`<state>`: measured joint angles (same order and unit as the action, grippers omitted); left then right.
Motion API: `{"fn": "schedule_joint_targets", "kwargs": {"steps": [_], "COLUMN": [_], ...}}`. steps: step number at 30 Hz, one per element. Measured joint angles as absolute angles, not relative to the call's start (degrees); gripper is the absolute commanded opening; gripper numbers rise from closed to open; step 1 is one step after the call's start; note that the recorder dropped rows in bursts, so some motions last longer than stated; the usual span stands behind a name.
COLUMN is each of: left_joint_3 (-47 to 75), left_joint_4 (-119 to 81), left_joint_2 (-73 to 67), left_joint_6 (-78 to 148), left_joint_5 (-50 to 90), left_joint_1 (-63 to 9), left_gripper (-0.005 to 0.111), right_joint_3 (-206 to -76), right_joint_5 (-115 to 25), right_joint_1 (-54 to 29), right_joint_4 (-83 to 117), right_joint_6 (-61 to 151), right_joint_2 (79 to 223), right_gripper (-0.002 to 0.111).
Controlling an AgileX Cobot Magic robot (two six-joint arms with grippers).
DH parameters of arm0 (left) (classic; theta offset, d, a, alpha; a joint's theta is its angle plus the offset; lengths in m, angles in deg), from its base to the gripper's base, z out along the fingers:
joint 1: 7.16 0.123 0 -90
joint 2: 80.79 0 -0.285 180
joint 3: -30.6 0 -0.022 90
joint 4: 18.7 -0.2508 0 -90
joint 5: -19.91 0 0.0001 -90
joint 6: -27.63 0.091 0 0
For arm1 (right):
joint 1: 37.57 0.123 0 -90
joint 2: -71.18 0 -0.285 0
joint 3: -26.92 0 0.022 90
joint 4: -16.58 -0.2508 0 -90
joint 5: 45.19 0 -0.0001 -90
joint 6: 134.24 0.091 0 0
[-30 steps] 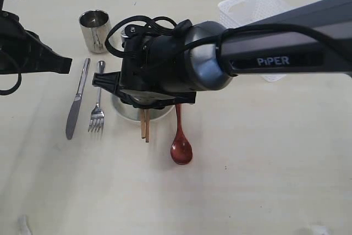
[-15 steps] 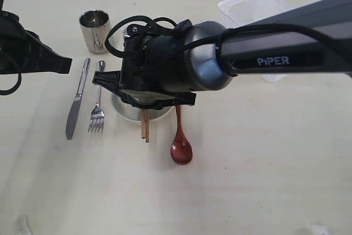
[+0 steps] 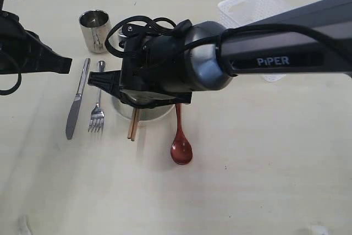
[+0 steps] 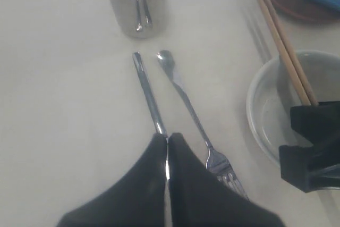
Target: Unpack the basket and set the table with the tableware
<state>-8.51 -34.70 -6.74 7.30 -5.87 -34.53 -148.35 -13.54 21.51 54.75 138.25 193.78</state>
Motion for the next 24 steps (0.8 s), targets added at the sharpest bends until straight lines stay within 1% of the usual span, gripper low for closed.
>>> {"fn": "schedule_joint_targets", "kwargs": {"steps": [4, 6, 8, 12, 14, 16, 24], "left_joint_3": [-8.51, -8.51, -8.51, -8.51, -8.51, -8.51, -8.51], "left_joint_4": [-34.7, -34.7, -34.7, -34.7, -34.7, -34.7, -34.7], "left_joint_2": [-6.74, -6.74, -6.74, -6.74, -6.74, -6.74, -6.74], "left_joint_6": [7.3, 7.3, 7.3, 7.3, 7.3, 7.3, 7.3], "left_joint_5": [-5.87, -5.87, -5.87, -5.87, -5.87, -5.87, -5.87], "left_joint_1": [-34.53, -34.53, -34.53, -34.53, -34.53, -34.53, -34.53], "left_gripper": [0.0, 0.0, 0.0, 0.0, 0.0, 0.0, 0.0], "right_joint_3": [-148.35, -148.35, -148.35, -148.35, -148.35, -148.35, -148.35], "right_joint_5": [-13.51, -13.24, -13.23, -13.12, -13.12, -13.12, -12.4], "right_joint_1": [21.51, 21.51, 21.51, 21.51, 21.51, 21.51, 21.51], "right_joint_4": [53.31, 53.2, 53.2, 53.08, 52.97, 52.97, 52.97], "right_joint_6": [134.69, 133.84, 133.41, 133.16, 133.16, 133.16, 132.56], "right_joint_2": [193.78, 193.78, 193.78, 193.78, 193.78, 193.78, 192.16], "right_gripper": [0.001, 0.004, 0.013, 0.041, 0.048, 0.049, 0.049]}}
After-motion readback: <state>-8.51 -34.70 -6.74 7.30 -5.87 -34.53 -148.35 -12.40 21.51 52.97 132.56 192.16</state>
